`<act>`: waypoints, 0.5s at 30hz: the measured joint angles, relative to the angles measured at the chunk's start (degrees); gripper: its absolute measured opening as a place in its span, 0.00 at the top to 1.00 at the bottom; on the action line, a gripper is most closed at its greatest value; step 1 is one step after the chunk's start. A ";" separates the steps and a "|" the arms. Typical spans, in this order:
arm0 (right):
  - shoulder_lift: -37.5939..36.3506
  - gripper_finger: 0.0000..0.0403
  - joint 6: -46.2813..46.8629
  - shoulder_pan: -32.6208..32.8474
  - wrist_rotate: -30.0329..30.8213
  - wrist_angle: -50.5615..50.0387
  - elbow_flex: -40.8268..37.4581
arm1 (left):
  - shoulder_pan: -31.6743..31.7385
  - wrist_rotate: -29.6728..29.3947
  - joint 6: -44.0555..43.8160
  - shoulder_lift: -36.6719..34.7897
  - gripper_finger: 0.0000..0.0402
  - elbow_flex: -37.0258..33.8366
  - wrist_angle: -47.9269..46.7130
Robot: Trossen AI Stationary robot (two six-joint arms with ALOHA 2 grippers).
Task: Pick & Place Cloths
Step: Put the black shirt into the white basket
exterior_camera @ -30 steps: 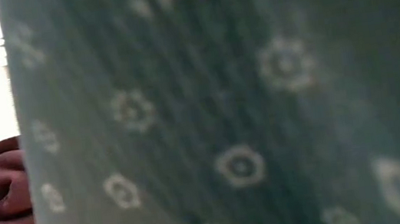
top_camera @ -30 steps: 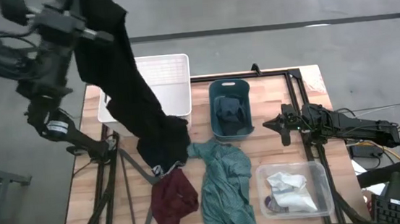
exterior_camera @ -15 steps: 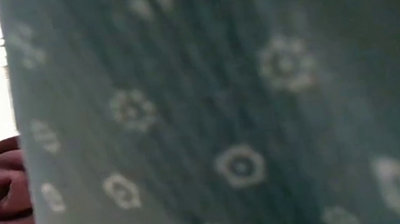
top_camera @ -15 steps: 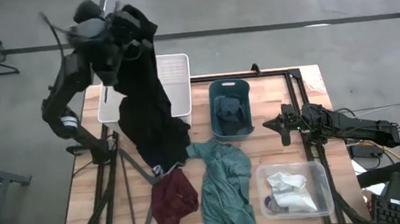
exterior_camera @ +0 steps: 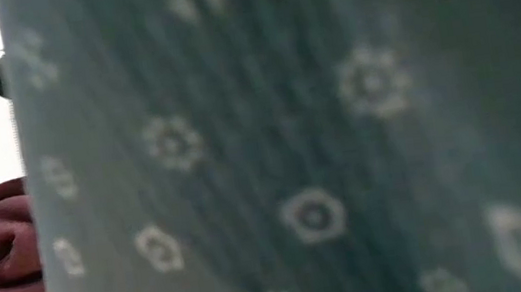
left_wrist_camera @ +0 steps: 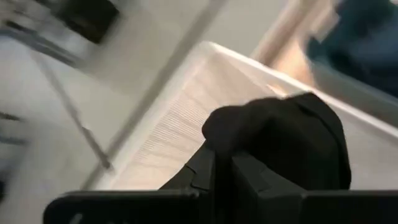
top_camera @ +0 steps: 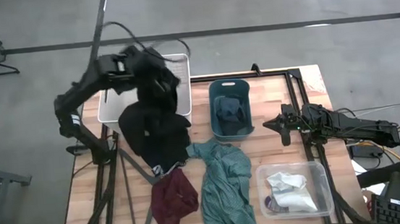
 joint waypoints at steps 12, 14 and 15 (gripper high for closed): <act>0.00 0.98 0.00 -0.01 -0.01 0.00 0.00 | 1.06 14.29 -17.68 0.05 0.78 -15.58 0.11; 0.00 0.98 0.00 0.00 -0.01 0.00 0.00 | 1.07 14.90 -18.52 0.00 0.72 -14.59 0.06; 0.00 0.98 0.00 -0.01 -0.01 0.00 0.00 | 1.07 15.15 -19.15 -0.04 0.69 -13.73 0.11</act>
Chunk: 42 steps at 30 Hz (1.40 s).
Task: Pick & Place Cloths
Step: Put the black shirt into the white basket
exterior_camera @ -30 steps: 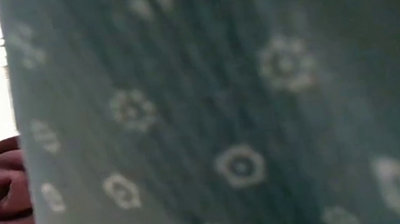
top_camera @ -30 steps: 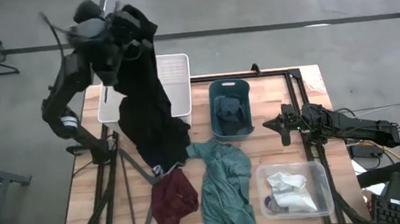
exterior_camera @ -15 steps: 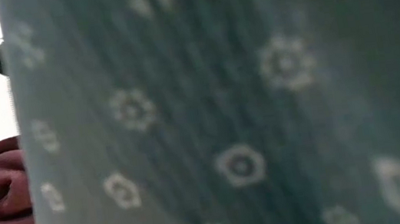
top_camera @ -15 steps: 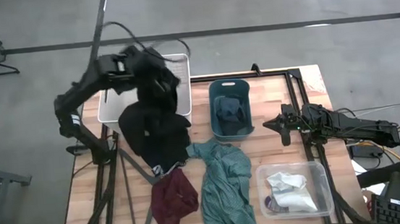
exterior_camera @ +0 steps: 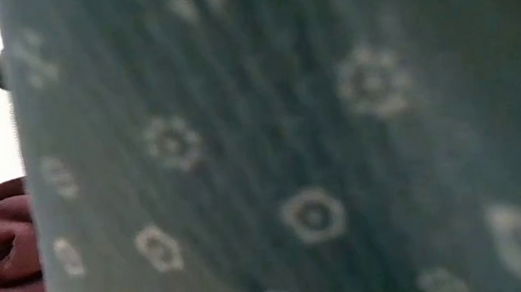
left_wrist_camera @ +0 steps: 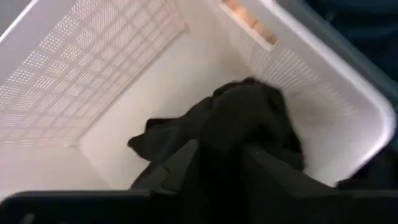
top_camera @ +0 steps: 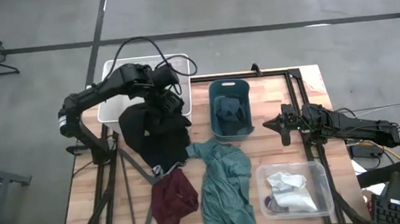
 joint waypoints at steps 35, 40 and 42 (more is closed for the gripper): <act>0.00 0.98 0.00 0.00 0.00 0.00 0.00 | -34.02 0.53 -23.66 -0.94 0.40 0.05 6.14; 0.00 0.98 0.00 -0.01 0.01 0.00 0.00 | -39.33 -0.41 -32.10 -0.92 0.40 -5.17 6.60; 0.00 0.98 0.00 0.00 0.00 0.00 0.00 | -41.31 -1.38 -36.51 -0.97 0.40 -7.74 7.43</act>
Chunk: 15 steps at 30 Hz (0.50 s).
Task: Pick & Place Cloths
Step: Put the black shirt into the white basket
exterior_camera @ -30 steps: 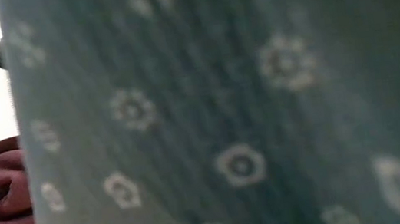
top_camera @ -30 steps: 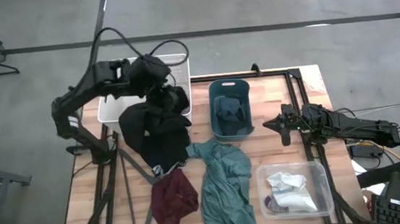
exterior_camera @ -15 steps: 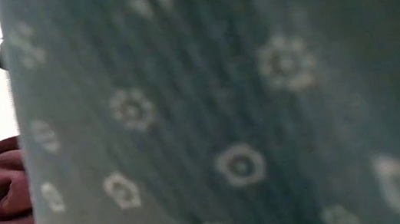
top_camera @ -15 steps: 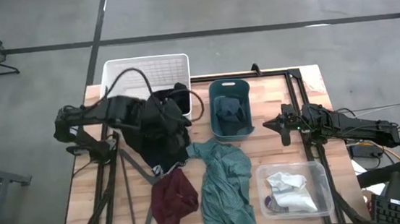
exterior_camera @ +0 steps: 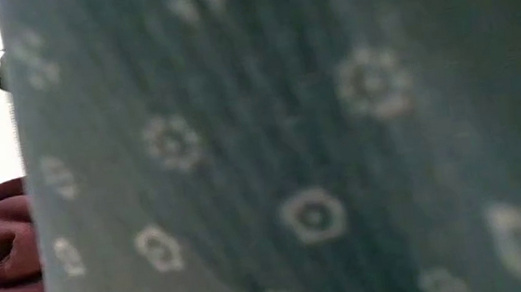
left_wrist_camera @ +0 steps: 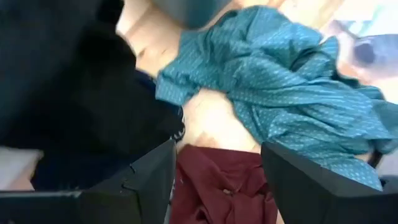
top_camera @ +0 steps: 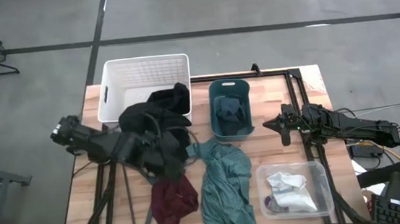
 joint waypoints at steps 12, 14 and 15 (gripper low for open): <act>0.00 0.98 0.00 0.01 0.01 0.00 0.00 | -4.11 -9.62 -32.53 0.02 0.40 -18.44 4.14; 0.00 0.98 0.00 0.01 0.02 0.00 0.00 | -4.08 -11.70 -36.54 0.02 0.40 -21.39 5.27; 0.00 0.98 0.00 0.01 0.02 0.00 0.00 | -3.90 -12.08 -38.62 0.02 0.40 -22.85 5.44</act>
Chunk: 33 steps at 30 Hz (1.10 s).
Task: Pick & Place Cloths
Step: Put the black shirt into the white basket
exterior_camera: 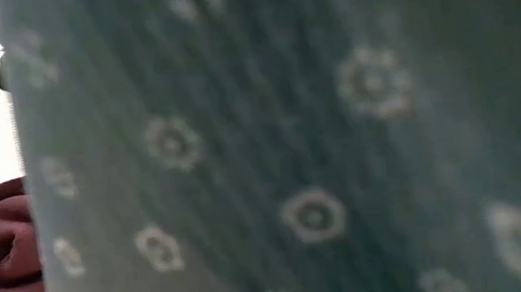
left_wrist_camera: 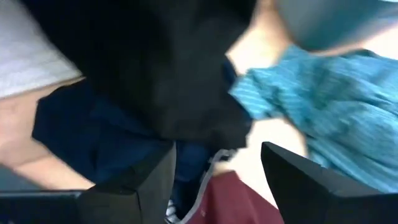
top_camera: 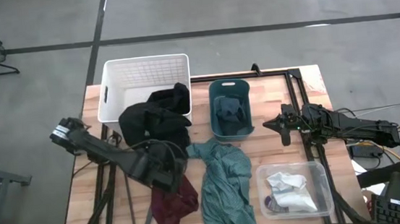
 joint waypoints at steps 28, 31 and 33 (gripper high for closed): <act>0.00 0.98 0.00 -0.02 0.00 0.00 0.00 | 5.51 -16.13 0.06 -4.89 0.91 -10.33 1.17; 0.00 0.98 0.00 -0.02 0.00 0.00 0.00 | 5.47 -18.45 2.70 -8.05 0.97 -10.31 1.71; 0.00 0.98 0.00 0.01 -0.02 0.00 0.00 | 5.45 -19.59 4.52 -10.54 0.98 -10.23 1.68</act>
